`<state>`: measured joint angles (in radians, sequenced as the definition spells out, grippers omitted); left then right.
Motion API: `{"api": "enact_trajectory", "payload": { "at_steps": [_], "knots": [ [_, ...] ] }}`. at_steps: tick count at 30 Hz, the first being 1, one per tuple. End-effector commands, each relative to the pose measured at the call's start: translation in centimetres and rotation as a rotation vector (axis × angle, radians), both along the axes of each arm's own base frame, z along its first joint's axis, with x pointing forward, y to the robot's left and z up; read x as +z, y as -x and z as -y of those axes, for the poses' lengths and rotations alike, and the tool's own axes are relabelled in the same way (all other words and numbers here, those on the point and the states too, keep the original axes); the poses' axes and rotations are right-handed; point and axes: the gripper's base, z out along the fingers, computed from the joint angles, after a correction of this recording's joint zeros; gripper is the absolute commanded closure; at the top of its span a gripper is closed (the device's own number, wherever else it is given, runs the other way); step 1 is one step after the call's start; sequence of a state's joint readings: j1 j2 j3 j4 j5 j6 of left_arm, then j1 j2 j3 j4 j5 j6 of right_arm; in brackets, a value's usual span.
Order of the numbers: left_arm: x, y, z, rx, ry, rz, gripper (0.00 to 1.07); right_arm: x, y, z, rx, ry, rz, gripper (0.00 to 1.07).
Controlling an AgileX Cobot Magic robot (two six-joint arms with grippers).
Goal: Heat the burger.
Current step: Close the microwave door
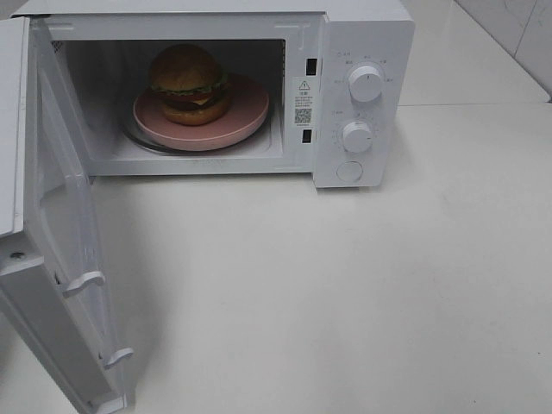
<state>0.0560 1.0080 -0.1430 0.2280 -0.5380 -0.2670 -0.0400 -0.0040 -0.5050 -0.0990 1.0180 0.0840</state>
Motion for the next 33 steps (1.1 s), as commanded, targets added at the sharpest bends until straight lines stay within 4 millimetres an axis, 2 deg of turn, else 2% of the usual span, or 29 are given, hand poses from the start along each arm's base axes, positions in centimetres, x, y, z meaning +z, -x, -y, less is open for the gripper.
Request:
{"api": "enact_trajectory", "payload": {
  "at_steps": [1,12,21,33],
  "knots": [
    [0.3,-0.3,0.6,-0.063,0.012,0.053,1.07,0.0,0.3,-0.1,-0.004,0.004,0.038,0.32],
    [-0.5,-0.8,2.8,-0.282,0.016,0.054,1.07,0.0,0.3,-0.1,-0.004,0.004,0.038,0.32],
    [-1.7,-1.6,5.6,-0.442,0.0,0.017,1.07,0.0,0.3,-0.1,-0.004,0.004,0.038,0.33],
    [-1.0,-2.7,8.0,-0.533,0.01,0.029,1.07,0.0,0.3,-0.1,-0.004,0.004,0.038,0.33]
  ]
}}
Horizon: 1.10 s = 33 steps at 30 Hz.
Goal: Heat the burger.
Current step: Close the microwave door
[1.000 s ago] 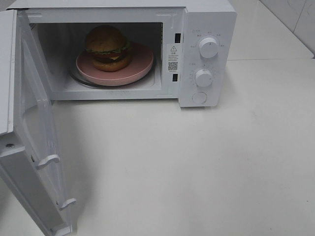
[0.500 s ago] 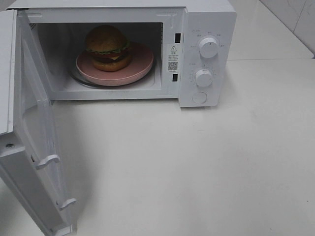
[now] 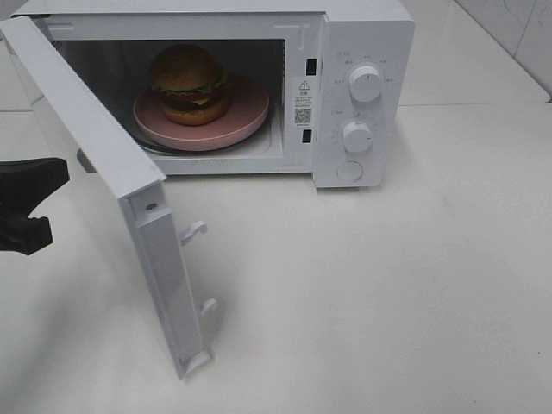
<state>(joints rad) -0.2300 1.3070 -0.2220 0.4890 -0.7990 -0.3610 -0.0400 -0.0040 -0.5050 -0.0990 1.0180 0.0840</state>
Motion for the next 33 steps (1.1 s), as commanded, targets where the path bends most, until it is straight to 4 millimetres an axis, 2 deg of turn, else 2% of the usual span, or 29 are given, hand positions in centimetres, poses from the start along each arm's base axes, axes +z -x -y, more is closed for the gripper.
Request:
{"api": "enact_trajectory", "payload": {
  "at_steps": [1,8,13,15,16,18,21,23,25,26,29,31,33],
  "knots": [
    [0.6,-0.3,0.9,-0.011,0.021,0.027,1.07,0.0,0.3,-0.1,-0.004,0.004,0.038,0.33],
    [0.7,-0.1,1.6,0.003,0.02,0.046,1.07,0.0,0.3,-0.1,-0.004,0.004,0.038,0.33],
    [0.0,-0.5,2.6,0.043,0.039,0.014,1.07,0.0,0.3,-0.1,-0.004,0.004,0.038,0.33],
    [-0.4,-1.1,3.8,0.046,0.045,-0.01,1.07,0.0,0.3,-0.1,-0.004,0.004,0.038,0.33],
    [-0.4,-1.1,3.8,0.046,0.045,-0.01,1.07,0.0,0.3,-0.1,-0.004,0.004,0.038,0.33],
    [-0.7,-1.9,6.0,0.036,0.055,-0.007,1.07,0.0,0.3,-0.1,-0.004,0.004,0.038,0.33],
    [-0.8,-2.1,6.6,0.039,0.057,-0.005,1.07,0.0,0.3,-0.1,-0.004,0.004,0.038,0.33],
    [-1.2,-2.9,8.4,0.07,0.072,-0.01,1.07,0.0,0.3,-0.1,-0.004,0.004,0.038,0.34],
    [-1.3,-3.1,9.0,0.075,0.077,-0.008,1.07,0.0,0.3,-0.1,-0.004,0.004,0.038,0.34],
    [-1.1,-3.5,10.1,0.075,0.083,0.0,1.07,0.0,0.3,-0.1,-0.004,0.004,0.038,0.34],
    [-1.2,-3.7,10.5,0.07,0.078,0.006,1.07,0.0,0.3,-0.1,-0.004,0.004,0.038,0.34],
    [-0.8,-4.8,12.3,0.07,0.092,0.027,1.07,0.0,0.3,-0.1,-0.004,0.004,0.038,0.34],
    [-0.7,-5.1,12.7,0.078,0.097,0.027,1.07,0.0,0.3,-0.1,-0.004,0.004,0.038,0.34]
  ]
}}
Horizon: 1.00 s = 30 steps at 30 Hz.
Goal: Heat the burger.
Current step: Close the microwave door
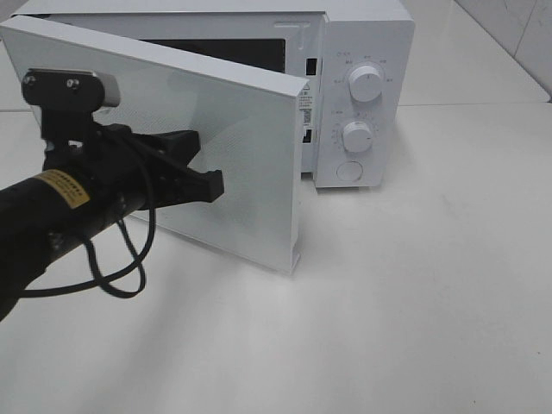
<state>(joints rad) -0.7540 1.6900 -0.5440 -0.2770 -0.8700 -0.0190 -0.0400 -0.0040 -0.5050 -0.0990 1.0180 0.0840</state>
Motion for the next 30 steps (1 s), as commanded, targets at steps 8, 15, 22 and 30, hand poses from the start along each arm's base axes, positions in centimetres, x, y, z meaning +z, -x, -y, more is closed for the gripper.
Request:
{"api": "enact_trajectory", "payload": {
  "at_steps": [8,15,22,30],
  "knots": [
    [1.0,-2.8,4.0,0.017,0.066,0.054,1.07,0.0,0.3,-0.1,-0.004,0.004,0.038,0.34],
    [1.8,-4.8,4.9,0.102,0.029,0.098,1.07,0.0,0.3,-0.1,-0.004,0.004,0.038,0.34],
    [2.2,-6.5,6.2,0.142,0.014,0.129,1.07,0.0,0.3,-0.1,-0.004,0.004,0.038,0.34],
    [2.0,-8.0,7.2,0.181,-0.008,0.137,1.07,0.0,0.3,-0.1,-0.004,0.004,0.038,0.34]
  ]
}}
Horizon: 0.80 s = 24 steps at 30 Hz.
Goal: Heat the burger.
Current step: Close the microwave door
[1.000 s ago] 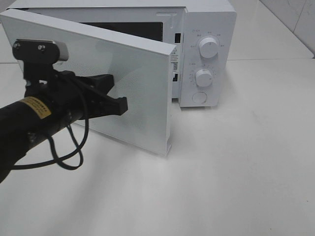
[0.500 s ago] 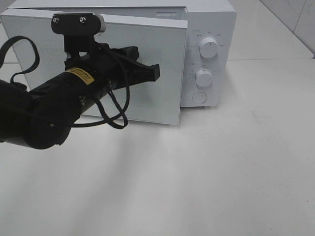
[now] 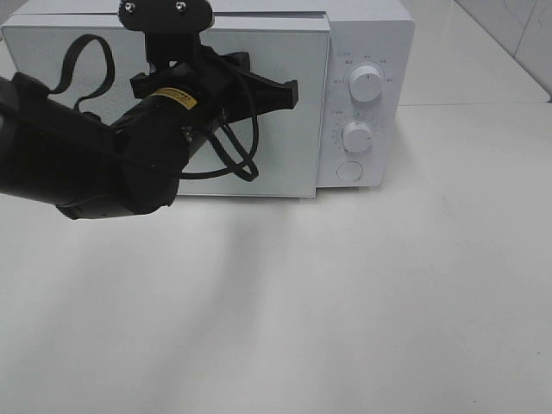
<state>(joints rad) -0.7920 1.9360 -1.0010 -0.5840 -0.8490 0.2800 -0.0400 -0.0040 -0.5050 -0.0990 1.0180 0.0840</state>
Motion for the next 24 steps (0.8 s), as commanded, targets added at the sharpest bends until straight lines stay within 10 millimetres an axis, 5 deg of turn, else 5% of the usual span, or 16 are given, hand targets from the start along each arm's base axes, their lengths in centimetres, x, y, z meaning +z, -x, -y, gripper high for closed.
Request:
{"api": "enact_trajectory", "payload": {
  "at_steps": [1,15,22,24],
  "knots": [
    [0.1,-0.3,0.4,0.015,-0.005,0.0,1.07,0.0,0.3,-0.1,-0.004,0.004,0.038,0.34],
    [0.4,-3.7,0.6,0.089,-0.01,0.01,1.07,0.0,0.3,-0.1,-0.003,0.004,0.038,0.34],
    [0.0,-2.8,1.4,0.023,-0.063,-0.055,1.07,0.0,0.3,-0.1,-0.002,0.004,0.038,0.34],
    [-0.1,-0.4,2.4,-0.073,-0.14,-0.105,1.07,0.0,0.3,-0.1,-0.002,0.004,0.038,0.34]
  ]
}}
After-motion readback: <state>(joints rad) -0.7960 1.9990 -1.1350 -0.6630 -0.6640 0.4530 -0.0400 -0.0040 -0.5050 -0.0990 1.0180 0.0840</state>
